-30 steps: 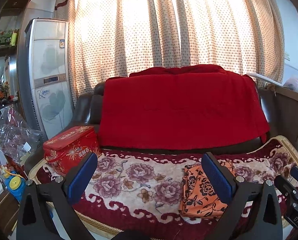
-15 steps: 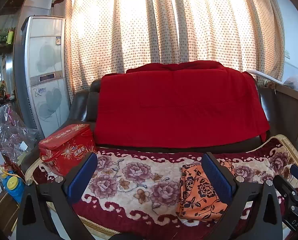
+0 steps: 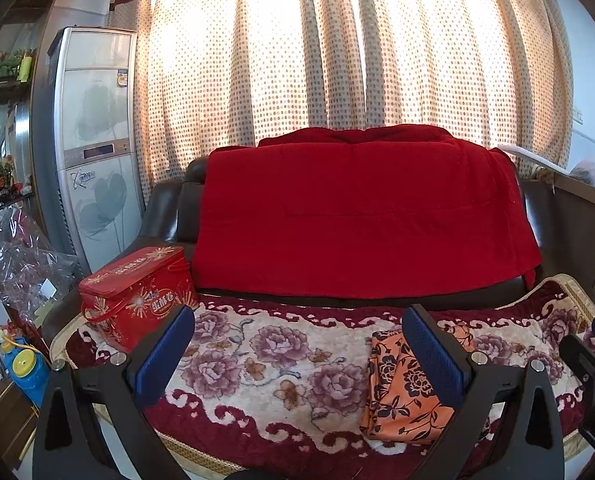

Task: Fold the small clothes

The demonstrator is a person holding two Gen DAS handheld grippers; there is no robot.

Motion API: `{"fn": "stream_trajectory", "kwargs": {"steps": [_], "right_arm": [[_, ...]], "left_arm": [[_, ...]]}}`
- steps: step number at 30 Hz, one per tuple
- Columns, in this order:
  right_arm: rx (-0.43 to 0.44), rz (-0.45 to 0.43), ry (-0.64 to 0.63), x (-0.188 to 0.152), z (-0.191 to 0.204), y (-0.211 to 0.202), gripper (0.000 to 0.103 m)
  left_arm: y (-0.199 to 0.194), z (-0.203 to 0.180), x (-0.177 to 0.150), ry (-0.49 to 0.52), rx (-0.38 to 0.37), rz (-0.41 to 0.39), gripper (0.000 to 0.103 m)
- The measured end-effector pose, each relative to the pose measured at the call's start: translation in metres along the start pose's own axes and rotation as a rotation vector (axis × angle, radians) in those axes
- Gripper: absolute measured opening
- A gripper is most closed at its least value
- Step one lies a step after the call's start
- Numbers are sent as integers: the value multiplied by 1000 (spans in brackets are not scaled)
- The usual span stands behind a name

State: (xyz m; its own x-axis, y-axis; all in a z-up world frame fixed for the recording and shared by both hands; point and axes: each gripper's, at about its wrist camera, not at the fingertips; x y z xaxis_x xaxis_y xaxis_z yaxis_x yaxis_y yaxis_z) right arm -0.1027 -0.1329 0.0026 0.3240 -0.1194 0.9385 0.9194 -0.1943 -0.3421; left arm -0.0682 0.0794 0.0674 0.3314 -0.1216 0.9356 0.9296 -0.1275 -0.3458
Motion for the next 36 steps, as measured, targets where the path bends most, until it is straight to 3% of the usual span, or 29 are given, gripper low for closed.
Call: {"fn": "stream_trajectory", "kwargs": {"steps": [36], "right_arm": [[-17, 76, -23, -10, 21, 34, 78]], "left_arm": [[46, 16, -21, -27, -12, 80, 103]]}}
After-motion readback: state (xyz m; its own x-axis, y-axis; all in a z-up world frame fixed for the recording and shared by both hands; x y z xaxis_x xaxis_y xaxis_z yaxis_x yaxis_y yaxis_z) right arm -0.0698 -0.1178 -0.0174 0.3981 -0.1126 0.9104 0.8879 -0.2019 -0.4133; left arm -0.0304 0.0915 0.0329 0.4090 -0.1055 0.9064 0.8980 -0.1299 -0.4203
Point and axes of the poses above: each gripper's, at about its wrist camera, not at the fingertips, and y roughly the way its jaws point, z to its left, x to its top, and after that the axes turned 4 degrees about y, right-handed
